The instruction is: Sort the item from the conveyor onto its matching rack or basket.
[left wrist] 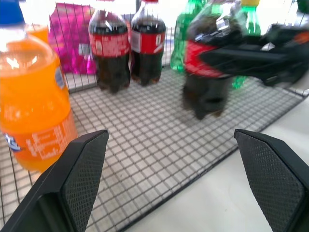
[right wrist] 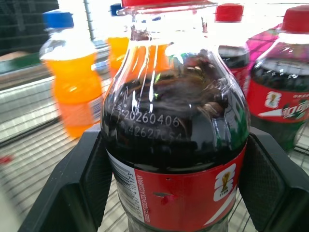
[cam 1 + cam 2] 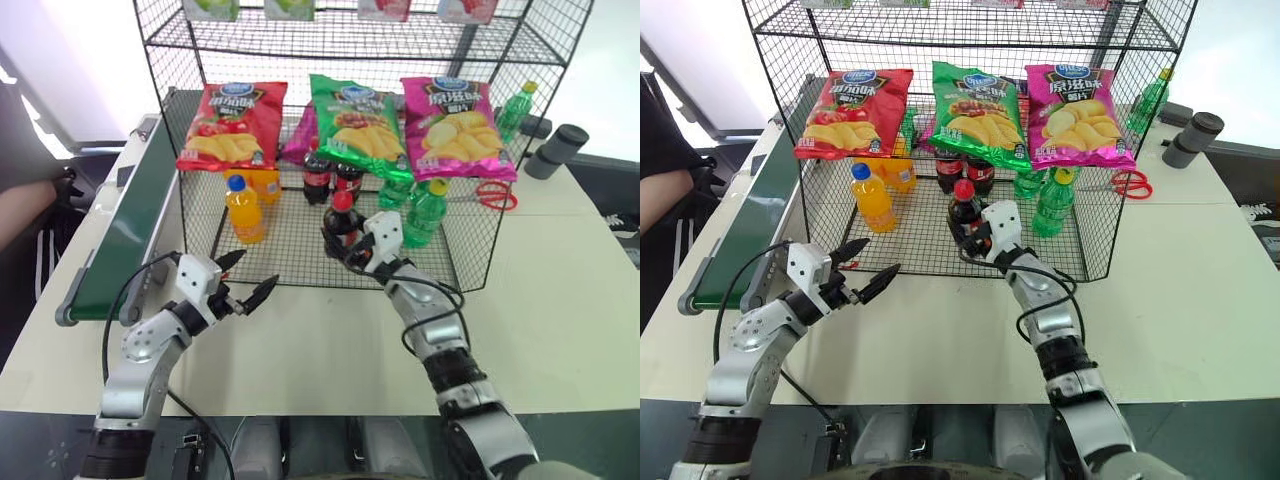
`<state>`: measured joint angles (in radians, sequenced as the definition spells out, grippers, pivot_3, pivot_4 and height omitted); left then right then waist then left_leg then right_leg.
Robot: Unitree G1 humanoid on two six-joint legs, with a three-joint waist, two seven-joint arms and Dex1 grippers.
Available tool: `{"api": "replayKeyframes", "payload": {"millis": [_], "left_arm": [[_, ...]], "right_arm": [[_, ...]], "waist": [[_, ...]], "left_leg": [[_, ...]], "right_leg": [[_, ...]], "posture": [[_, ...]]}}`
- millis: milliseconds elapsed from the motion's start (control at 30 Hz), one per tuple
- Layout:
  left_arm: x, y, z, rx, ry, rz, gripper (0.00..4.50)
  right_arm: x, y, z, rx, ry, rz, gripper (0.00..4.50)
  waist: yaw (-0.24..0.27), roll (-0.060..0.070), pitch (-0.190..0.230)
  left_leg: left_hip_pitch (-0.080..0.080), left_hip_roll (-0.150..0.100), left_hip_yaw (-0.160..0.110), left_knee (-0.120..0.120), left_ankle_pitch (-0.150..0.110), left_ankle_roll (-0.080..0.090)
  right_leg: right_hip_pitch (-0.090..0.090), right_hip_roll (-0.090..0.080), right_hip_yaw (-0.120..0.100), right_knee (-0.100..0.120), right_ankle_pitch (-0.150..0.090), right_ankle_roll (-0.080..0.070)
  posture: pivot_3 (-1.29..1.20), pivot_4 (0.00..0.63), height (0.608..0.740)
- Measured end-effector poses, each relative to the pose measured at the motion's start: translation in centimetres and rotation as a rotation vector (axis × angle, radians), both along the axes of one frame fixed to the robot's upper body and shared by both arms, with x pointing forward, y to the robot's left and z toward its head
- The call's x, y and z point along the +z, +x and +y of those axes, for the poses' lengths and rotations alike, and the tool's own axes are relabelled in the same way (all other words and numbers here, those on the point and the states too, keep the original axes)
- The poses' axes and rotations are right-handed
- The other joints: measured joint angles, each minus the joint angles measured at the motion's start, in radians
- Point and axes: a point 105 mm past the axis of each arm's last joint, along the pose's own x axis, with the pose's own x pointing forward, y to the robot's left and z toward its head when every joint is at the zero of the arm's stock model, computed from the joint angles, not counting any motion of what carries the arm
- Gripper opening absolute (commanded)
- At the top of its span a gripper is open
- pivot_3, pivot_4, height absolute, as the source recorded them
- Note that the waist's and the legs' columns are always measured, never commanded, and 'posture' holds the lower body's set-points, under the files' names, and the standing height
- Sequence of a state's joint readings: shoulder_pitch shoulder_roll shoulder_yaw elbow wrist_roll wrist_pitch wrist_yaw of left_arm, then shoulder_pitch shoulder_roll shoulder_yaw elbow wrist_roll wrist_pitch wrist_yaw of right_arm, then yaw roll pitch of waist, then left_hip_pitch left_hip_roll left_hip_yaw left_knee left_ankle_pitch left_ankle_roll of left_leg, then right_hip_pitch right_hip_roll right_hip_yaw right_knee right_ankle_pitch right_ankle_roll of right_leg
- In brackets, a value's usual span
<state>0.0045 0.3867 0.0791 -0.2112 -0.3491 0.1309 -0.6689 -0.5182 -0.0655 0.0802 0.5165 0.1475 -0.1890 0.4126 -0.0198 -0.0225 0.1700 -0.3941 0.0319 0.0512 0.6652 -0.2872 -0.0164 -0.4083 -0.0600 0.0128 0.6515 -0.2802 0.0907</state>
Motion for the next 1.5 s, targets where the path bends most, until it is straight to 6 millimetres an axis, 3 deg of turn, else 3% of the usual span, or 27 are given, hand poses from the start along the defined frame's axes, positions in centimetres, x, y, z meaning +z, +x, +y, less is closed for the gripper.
{"api": "replayKeyframes", "payload": {"millis": [167,400,433,467,667,800,967,1167,1367,1500], "left_arm": [[0.0,-0.3,0.0,0.017,0.000,0.005,4.45],[-0.2,-0.3,-0.2,0.011,0.000,0.012,4.45],[-0.1,-0.3,-0.2,0.010,0.000,0.012,4.50],[-0.1,-0.3,-0.2,0.009,0.000,0.011,4.50],[0.8,0.2,-0.7,-0.010,0.001,-0.019,4.50],[1.1,0.6,-0.9,-0.015,0.004,-0.019,4.50],[1.1,0.9,-0.7,-0.009,0.012,-0.010,4.50],[1.2,1.4,0.4,0.008,0.053,-0.004,4.50],[1.0,2.0,3.0,0.058,0.110,0.031,4.50],[0.5,1.8,5.9,0.093,0.162,0.070,4.50]], "right_arm": [[-1.6,1.1,-0.1,-0.044,0.022,0.043,2.99],[-1.6,1.9,0.2,-0.062,0.057,0.042,2.99],[-1.6,1.9,0.2,-0.060,0.060,0.045,4.02],[-1.6,1.9,0.3,-0.054,0.068,0.045,4.43],[-0.7,1.9,0.4,-0.023,0.092,0.019,4.48],[-0.5,1.0,-0.7,-0.020,0.061,-0.048,4.48],[-0.3,-0.8,-3.4,-0.010,-0.003,-0.102,4.48],[0.6,-5.0,-8.7,0.042,-0.125,-0.087,4.48],[1.5,-8.4,-13.1,0.080,-0.212,0.012,4.48],[2.5,-10.8,-17.3,0.041,-0.271,0.092,4.48]], "waist": [[-0.002,0.000,0.000],[-0.011,0.000,0.000],[-0.014,0.001,0.000],[-0.017,0.000,0.000],[-0.025,0.001,0.000],[-0.023,0.001,0.000],[-0.024,0.001,0.000],[-0.019,0.002,0.000],[-0.017,0.003,0.000],[-0.014,0.003,0.000]], "left_leg": [[0.000,0.000,0.001,0.000,0.000,0.000],[0.001,0.000,0.000,0.000,0.000,0.000],[0.001,0.000,0.000,0.000,0.000,0.000],[0.001,0.000,0.000,0.000,0.000,0.000],[0.001,0.000,0.000,-0.001,0.000,0.000],[0.001,0.000,0.000,-0.001,0.000,-0.001],[0.001,0.000,0.000,-0.001,0.000,-0.001],[0.002,0.000,0.000,-0.002,0.000,0.000],[0.003,0.000,0.000,-0.002,0.000,0.000],[0.003,0.000,0.000,-0.002,0.000,0.000]], "right_leg": [[0.000,-0.001,0.000,0.000,0.000,0.000],[0.000,-0.001,0.000,0.001,0.000,0.000],[0.000,-0.001,0.000,0.001,0.000,0.000],[0.000,-0.001,0.000,0.001,0.000,0.000],[0.000,-0.002,0.000,0.002,0.000,0.000],[0.000,-0.002,0.000,0.002,0.000,0.000],[0.000,-0.003,0.000,0.001,0.000,0.000],[0.001,-0.002,0.000,0.001,0.000,0.000],[0.002,-0.002,0.000,0.000,0.000,0.000],[0.003,-0.002,0.000,-0.002,0.000,-0.001]], "posture": [[0.00,0.150,0.740],[0.00,0.150,0.740],[0.00,0.150,0.740],[0.00,0.150,0.740],[0.00,0.150,0.740],[0.00,0.150,0.740],[0.00,0.150,0.740],[0.00,0.150,0.740],[0.00,0.150,0.740],[0.00,0.150,0.740]]}}
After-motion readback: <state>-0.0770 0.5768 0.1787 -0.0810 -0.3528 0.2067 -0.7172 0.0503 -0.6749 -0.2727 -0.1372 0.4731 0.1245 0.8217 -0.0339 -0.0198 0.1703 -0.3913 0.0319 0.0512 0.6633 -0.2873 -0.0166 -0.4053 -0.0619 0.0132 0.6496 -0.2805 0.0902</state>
